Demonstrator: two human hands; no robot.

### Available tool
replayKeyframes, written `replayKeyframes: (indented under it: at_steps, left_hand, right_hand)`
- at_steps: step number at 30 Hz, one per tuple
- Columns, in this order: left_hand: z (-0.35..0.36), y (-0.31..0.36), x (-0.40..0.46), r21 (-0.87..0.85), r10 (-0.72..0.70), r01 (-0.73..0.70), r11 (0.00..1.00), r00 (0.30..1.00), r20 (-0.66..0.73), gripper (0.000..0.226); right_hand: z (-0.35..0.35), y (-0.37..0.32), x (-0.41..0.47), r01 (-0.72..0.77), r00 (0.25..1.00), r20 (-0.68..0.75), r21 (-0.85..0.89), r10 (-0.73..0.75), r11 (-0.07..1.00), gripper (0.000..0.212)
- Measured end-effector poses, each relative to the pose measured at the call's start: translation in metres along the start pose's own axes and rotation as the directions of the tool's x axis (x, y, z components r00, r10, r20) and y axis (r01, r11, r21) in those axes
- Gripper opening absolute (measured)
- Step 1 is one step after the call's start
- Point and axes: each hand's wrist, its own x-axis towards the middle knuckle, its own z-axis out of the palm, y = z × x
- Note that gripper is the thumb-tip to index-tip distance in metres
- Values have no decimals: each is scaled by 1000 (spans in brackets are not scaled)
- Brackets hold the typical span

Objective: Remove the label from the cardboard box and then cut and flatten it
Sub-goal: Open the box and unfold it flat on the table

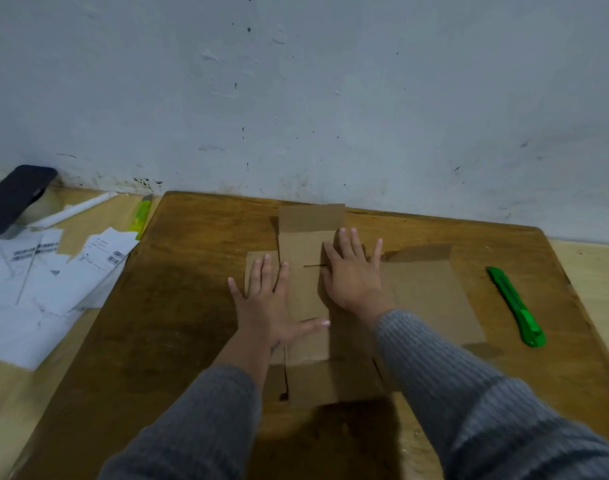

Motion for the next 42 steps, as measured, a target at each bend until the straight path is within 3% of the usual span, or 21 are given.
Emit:
replayKeyframes:
  at_steps: [3, 9, 15, 21, 25, 28, 30, 32, 34, 37, 40, 42]
  left_hand:
    - [0, 1, -11, -39, -59, 60, 997, 998, 35, 122]
    - [1, -4, -44, -136, -87, 85, 987, 996, -9, 73]
    - [4, -12, -93, 36, 73, -71, 997, 994, -76, 66]
    - [16, -16, -129, 180, 269, -247, 952, 957, -111, 67]
    - [20, -1, -146, 150, 366, -343, 927, 916, -166, 65]
    - [24, 21, -158, 129, 363, -341, 931, 903, -229, 60]
    - [27, 35, -166, 98, 340, -326, 940, 906, -251, 57]
    - [31, 46, -174, 49, 322, -320, 946, 912, -255, 53]
    - [36, 53, -180, -16, 276, -293, 956, 915, -294, 50]
    - [42, 65, -191, -25, 215, -247, 969, 885, -412, 36]
    - [50, 74, -202, -14, 199, -242, 970, 830, -521, 20]
    - [58, 75, -210, -29, 185, -234, 972, 836, -517, 35]
  right_hand:
    - [-3, -8, -33, -21, 999, 30, 22, 20, 1000, 59]
    - [1, -21, -96, -155, 979, 146, 96, 140, 983, 59]
    - [8, -37, -144, -276, 906, 362, 108, 221, 955, 91]
    - [11, -1, -158, -196, 905, 398, 78, 150, 977, 87]
    - [2, 30, -158, -182, 932, 307, -60, 191, 982, 67]
    - [2, 48, -159, -198, 950, 236, -55, 205, 979, 49]
    - [1, 56, -165, -198, 968, 174, 80, 182, 977, 41]
    - [-5, 58, -177, -184, 981, 119, 287, 155, 940, 44]
    - [-10, 56, -192, -94, 993, 103, 381, 59, 920, 50]
    - [-10, 52, -217, 78, 987, 117, 257, -111, 963, 46]
    - [-1, 52, -235, 183, 981, 34, 162, -191, 970, 37]
    - [11, 53, -248, 222, 974, 20, 130, -227, 966, 39]
